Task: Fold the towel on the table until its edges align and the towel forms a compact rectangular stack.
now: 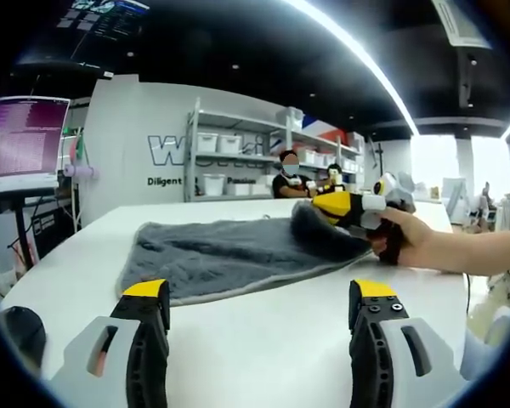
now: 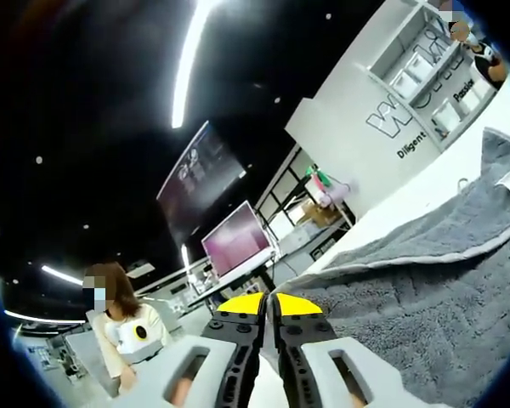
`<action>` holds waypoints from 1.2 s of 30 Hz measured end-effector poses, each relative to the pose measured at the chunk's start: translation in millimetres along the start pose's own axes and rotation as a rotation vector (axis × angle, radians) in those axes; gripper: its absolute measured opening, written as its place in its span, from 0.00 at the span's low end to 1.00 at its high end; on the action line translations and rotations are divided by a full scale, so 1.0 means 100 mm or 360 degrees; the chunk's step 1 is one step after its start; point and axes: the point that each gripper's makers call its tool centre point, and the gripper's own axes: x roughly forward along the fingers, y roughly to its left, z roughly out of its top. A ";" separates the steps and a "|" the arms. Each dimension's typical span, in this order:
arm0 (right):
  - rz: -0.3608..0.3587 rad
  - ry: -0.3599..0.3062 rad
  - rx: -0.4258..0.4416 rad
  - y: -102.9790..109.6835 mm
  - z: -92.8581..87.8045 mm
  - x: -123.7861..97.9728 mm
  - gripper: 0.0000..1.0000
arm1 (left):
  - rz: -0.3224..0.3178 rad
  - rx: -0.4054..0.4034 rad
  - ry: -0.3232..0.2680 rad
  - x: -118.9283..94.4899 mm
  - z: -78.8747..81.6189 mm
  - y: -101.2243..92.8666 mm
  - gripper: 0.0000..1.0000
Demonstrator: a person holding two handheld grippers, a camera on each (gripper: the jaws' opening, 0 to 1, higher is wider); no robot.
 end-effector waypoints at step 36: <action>-0.0092 0.0392 -0.0510 0.00 -0.50 0.07 0.20 | 0.0005 -0.0001 0.0014 0.01 -0.02 0.02 0.83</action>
